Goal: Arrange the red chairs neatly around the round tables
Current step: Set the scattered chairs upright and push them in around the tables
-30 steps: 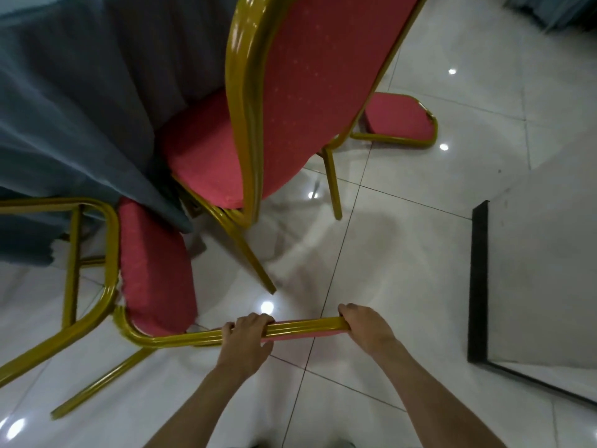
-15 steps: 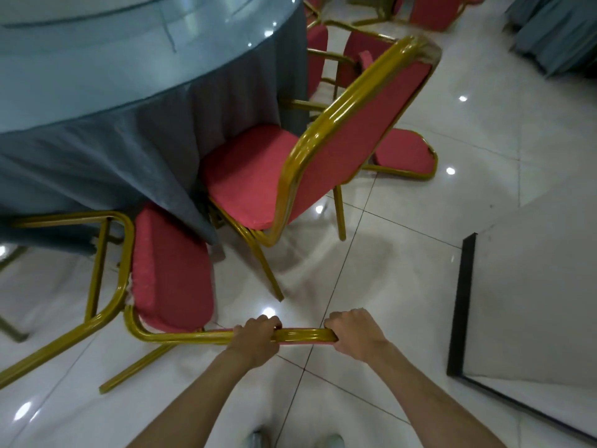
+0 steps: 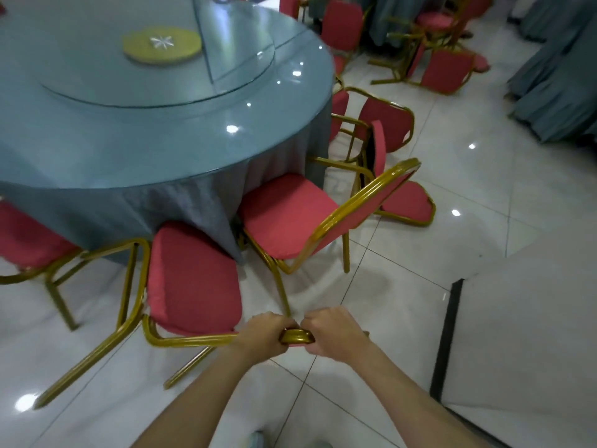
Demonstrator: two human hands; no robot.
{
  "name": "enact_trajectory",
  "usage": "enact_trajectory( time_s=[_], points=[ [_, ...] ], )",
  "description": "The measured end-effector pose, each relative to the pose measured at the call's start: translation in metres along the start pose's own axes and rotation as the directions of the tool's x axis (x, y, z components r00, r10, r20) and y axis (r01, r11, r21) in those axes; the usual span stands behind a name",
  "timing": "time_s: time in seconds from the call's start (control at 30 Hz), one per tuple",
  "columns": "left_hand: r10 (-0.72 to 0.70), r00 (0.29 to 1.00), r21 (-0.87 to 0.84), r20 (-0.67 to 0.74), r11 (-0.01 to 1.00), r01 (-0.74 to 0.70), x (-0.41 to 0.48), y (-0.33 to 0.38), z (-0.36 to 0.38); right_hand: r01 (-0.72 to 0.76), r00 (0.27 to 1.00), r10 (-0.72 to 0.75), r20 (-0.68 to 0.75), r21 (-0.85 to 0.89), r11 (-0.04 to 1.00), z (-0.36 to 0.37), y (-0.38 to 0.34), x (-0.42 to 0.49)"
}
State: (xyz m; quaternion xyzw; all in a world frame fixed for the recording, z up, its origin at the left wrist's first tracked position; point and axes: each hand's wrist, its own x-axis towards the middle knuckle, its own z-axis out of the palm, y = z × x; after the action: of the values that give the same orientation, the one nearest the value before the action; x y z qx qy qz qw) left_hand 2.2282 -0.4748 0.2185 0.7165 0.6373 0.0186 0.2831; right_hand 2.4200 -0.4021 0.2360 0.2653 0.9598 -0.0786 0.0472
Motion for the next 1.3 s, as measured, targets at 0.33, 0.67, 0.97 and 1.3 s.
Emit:
enact_trajectory(
  time_s=[0.33, 0.67, 0.97, 1.3],
  points=[
    [0.02, 1.0, 0.104, -0.007, 0.994, -0.019, -0.059, -0.015, -0.046, -0.365, 0.931, 0.358, 0.077, 0.246, 0.898, 0.017, 0.008, -0.051],
    [-0.084, 0.996, 0.289, -0.028, 0.953, 0.089, -0.106, -0.024, -0.081, -0.3, 0.938, 0.285, 0.198, 0.047, 0.953, -0.014, -0.002, -0.029],
    [-0.222, 0.965, 0.274, -0.137, 0.928, 0.252, -0.148, -0.025, -0.121, -0.219, 0.958, 0.227, 0.173, -0.066, 0.973, -0.097, -0.039, 0.003],
    [-0.255, 0.959, 0.028, -0.121, 0.965, 0.26, -0.203, -0.069, -0.148, -0.133, 0.987, 0.144, 0.07, -0.145, 0.98, -0.157, -0.098, 0.033]
  ],
)
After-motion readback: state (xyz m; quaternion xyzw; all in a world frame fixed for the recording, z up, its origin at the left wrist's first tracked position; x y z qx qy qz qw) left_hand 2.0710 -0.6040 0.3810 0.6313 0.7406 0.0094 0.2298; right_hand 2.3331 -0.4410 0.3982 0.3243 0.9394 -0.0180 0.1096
